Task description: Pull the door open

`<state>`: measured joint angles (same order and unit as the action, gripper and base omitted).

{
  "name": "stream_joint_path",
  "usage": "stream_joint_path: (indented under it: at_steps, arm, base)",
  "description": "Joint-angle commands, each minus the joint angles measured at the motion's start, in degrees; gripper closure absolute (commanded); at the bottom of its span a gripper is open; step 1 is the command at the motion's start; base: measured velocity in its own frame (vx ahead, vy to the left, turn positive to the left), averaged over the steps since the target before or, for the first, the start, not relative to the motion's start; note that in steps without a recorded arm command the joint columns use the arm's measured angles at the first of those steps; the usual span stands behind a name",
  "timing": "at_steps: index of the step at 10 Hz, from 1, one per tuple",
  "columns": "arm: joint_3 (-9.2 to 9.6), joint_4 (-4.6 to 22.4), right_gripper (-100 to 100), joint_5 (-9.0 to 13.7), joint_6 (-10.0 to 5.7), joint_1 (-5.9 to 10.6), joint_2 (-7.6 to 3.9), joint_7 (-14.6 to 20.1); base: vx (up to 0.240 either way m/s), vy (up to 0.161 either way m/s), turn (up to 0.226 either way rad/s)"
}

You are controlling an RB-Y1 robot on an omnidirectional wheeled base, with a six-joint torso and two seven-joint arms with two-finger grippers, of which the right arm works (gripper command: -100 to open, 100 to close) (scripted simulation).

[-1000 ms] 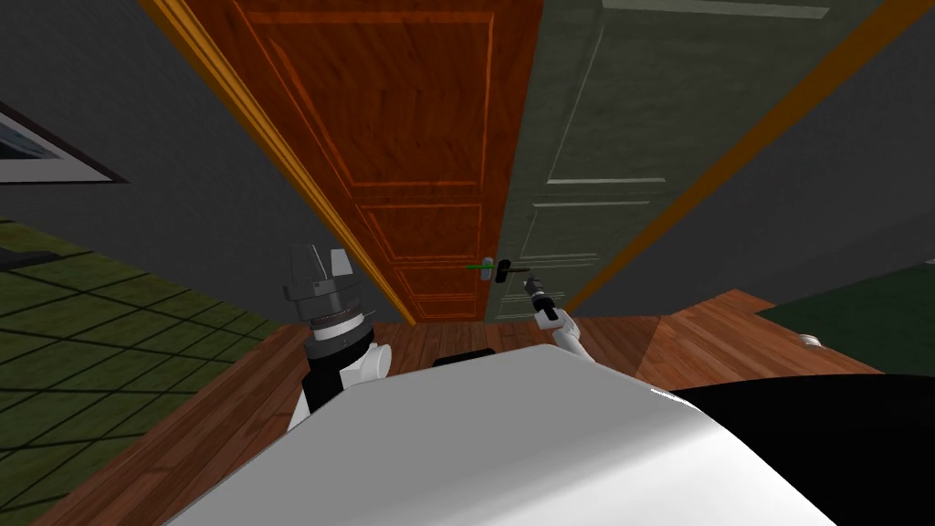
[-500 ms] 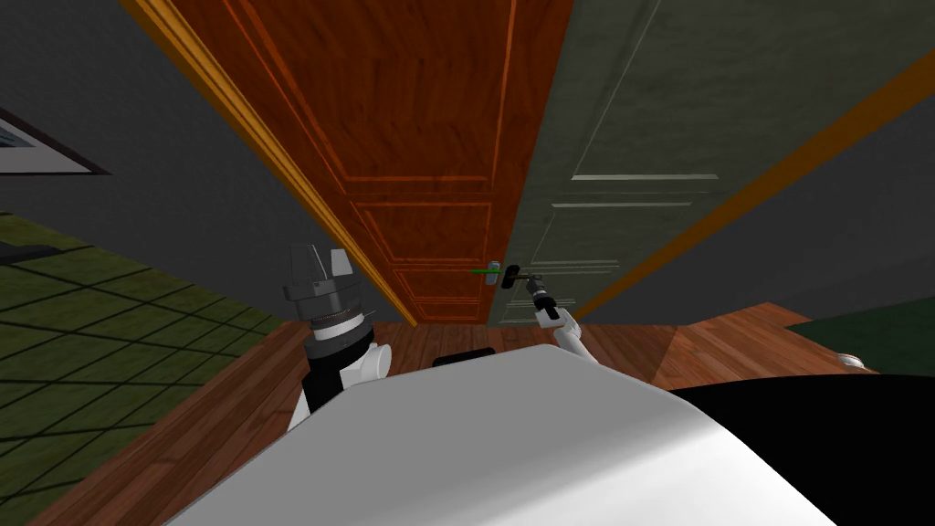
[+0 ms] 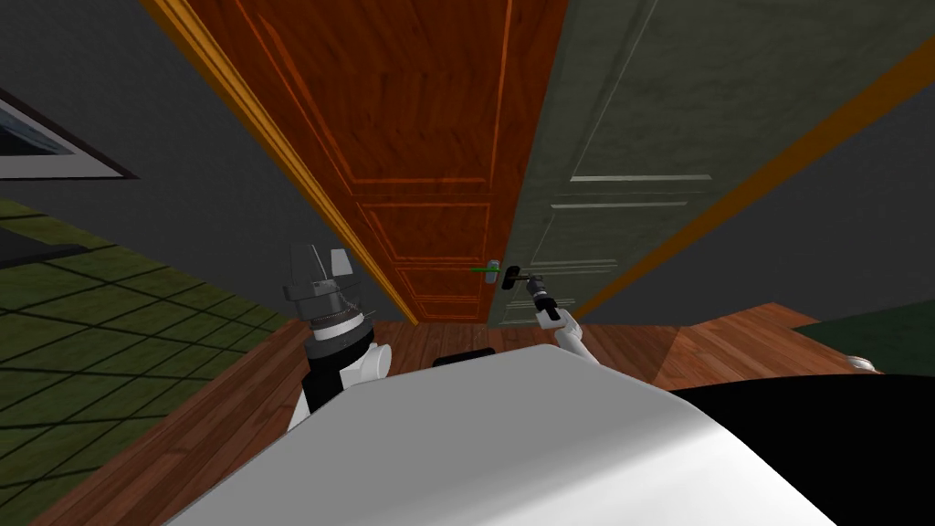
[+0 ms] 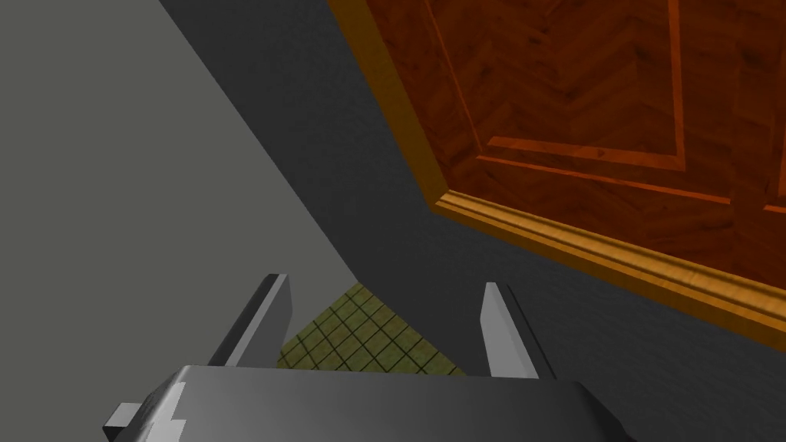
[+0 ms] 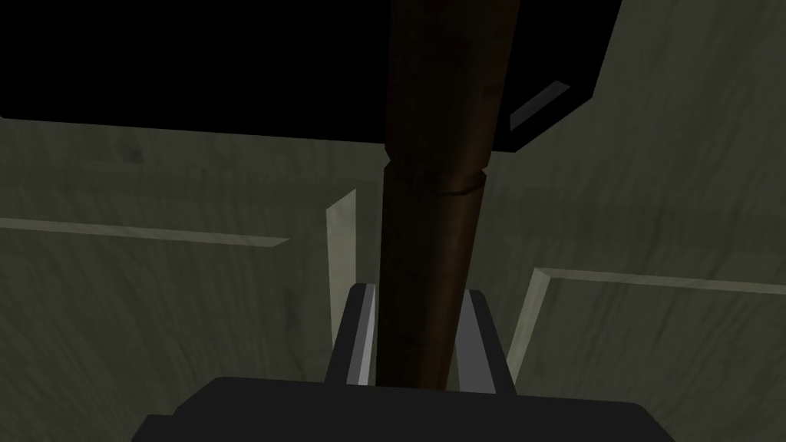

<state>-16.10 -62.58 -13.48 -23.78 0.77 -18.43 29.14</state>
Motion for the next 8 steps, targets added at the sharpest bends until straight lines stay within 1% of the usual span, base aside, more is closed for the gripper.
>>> stream_joint_path:
  at_steps: [1,5,8]
  arm:
    - [0.45,-0.16,100,-0.14,-0.33,-0.66,-0.61,0.88]
    - [2.95,-0.93,100,-0.77,-2.19,-2.22,-3.01,4.38]
    - [5.09,-1.57,100,-1.30,-3.67,-3.27,-4.70,7.06]
  base:
    - [-0.148,-0.041,0.106]
    - [-0.206,-0.055,0.137]
    - [-0.197,-0.082,0.161]
